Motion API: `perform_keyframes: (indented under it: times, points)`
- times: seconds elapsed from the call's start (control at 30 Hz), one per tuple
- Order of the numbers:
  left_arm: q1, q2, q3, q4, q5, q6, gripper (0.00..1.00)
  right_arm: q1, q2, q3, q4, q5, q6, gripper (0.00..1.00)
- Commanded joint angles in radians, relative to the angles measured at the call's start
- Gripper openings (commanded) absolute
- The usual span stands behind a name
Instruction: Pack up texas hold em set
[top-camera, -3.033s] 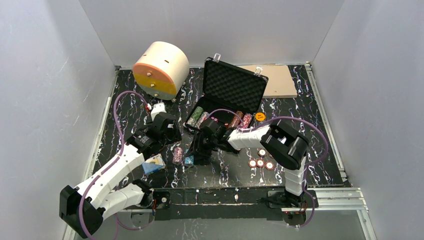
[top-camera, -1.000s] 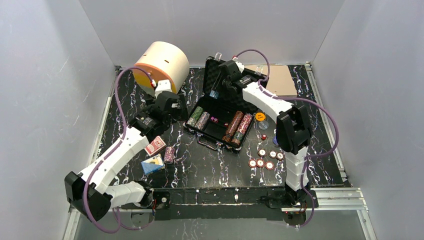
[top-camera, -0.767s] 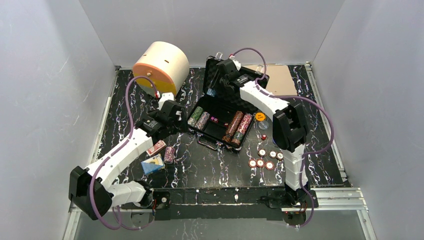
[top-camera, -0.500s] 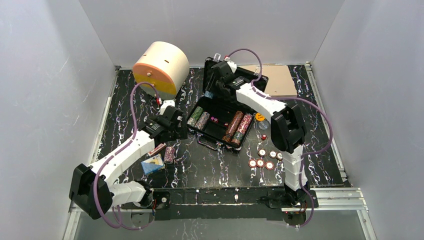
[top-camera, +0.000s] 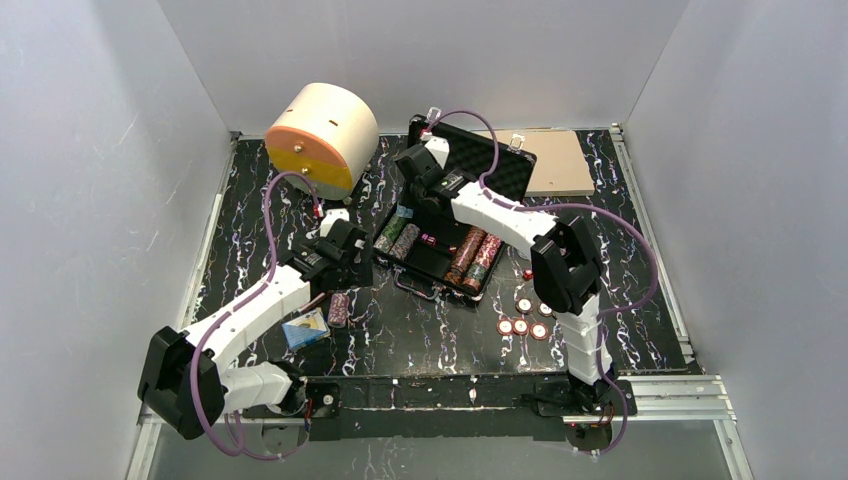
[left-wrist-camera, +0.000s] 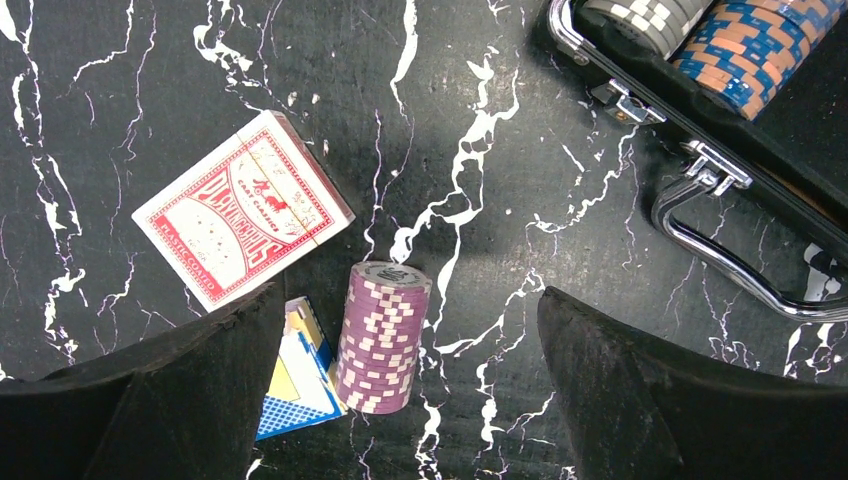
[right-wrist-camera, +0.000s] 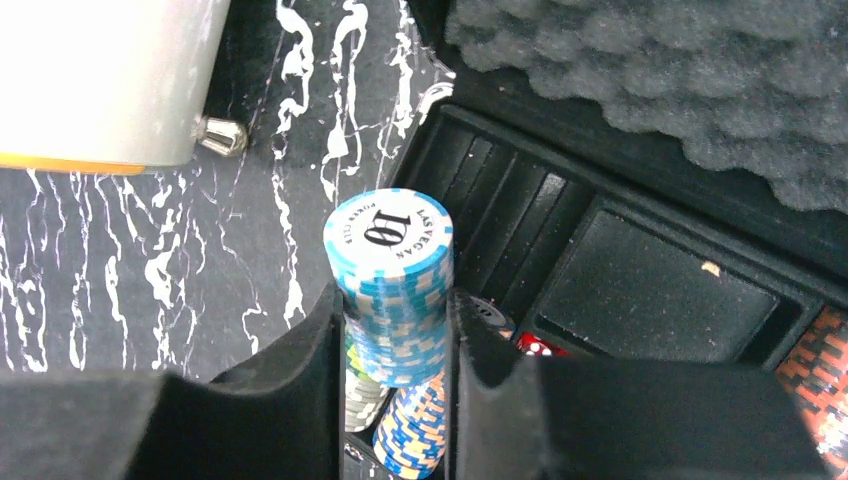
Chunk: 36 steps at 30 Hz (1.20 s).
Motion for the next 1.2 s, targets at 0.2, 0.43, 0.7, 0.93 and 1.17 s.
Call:
perform_keyframes:
  times: [0.2, 0.43, 0.7, 0.93, 1.17]
  points:
    - [-0.003, -0.042, -0.042, 0.024, -0.041, -0.017, 0.95, -0.013, 0.057, 0.165, -0.124, 0.016, 0.17, 0.18]
    - [-0.003, -0.052, -0.057, 0.046, -0.039, -0.003, 0.95, -0.012, 0.082, 0.17, -0.123, 0.043, 0.189, 0.18]
    - [-0.003, -0.063, -0.063, 0.063, -0.047, -0.002, 0.95, -0.02, 0.083, 0.138, -0.113, 0.058, 0.151, 0.46]
    - [-0.003, -0.066, -0.057, 0.063, -0.051, 0.008, 0.95, -0.02, 0.186, 0.232, -0.149, 0.095, 0.153, 0.63]
    - [-0.003, -0.061, -0.058, 0.06, -0.047, 0.008, 0.95, -0.026, 0.291, 0.335, -0.172, 0.132, 0.131, 0.66]
